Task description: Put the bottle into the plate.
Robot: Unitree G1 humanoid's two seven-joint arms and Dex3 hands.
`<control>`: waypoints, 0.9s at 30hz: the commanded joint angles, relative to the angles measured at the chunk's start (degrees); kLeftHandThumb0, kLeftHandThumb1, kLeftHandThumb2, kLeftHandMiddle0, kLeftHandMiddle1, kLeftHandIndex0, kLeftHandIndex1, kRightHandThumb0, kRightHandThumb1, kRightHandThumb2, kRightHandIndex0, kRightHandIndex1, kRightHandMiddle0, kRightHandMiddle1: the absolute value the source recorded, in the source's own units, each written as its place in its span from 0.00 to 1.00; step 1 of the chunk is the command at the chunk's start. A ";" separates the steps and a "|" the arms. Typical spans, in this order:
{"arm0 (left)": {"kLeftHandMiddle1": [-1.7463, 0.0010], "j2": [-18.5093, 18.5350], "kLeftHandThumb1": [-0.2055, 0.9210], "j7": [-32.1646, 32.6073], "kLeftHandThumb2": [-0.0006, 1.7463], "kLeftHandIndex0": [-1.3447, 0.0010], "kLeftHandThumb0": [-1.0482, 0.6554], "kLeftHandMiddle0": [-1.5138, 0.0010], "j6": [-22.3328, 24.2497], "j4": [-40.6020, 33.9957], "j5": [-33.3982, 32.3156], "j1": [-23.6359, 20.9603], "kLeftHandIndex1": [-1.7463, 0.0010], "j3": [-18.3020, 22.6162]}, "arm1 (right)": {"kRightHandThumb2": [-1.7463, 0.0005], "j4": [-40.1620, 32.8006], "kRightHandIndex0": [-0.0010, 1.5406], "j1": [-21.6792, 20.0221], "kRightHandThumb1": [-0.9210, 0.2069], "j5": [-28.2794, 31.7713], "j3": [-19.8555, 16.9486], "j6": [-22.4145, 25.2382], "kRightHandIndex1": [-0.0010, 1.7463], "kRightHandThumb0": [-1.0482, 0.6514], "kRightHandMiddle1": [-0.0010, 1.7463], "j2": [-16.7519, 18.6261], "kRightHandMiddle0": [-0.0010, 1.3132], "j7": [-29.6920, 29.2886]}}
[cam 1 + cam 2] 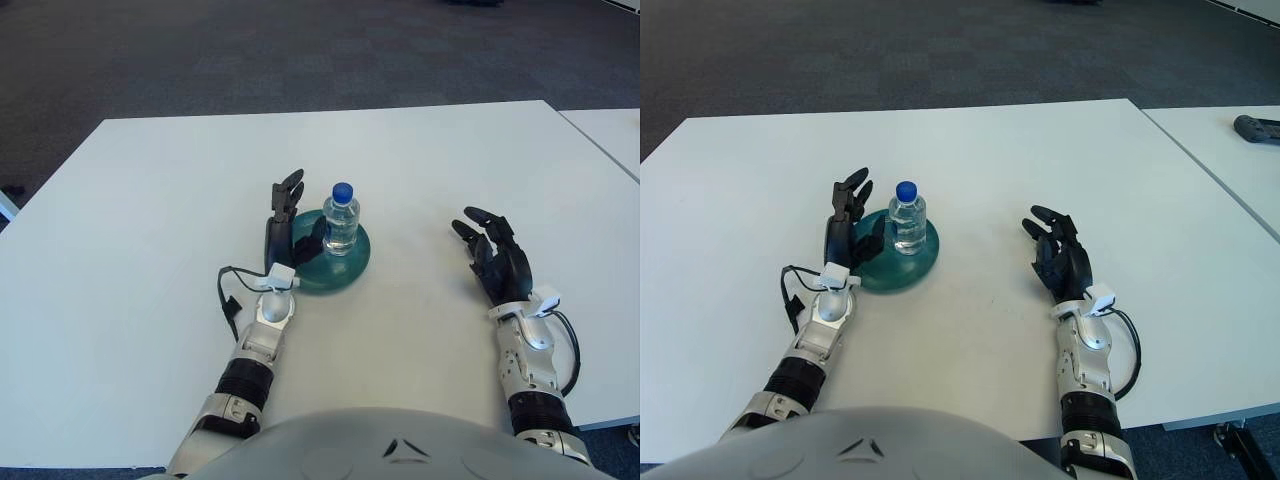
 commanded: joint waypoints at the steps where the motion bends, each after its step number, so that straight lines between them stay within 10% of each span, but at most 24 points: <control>1: 0.59 0.37 1.00 0.78 0.35 0.82 0.08 0.71 -0.95 -1.01 1.81 -0.44 0.37 0.00 | 0.66 8.24 0.26 4.62 0.00 -0.95 1.00 4.56 0.34 0.22 0.56 2.41 0.06 -0.48; 27: 0.61 2.22 1.00 -4.04 0.30 0.85 0.07 0.74 5.06 -9.06 1.46 -0.30 0.42 0.47 | 0.66 9.29 0.26 4.00 0.00 -1.48 1.51 3.80 0.34 0.22 0.56 3.09 0.06 -1.17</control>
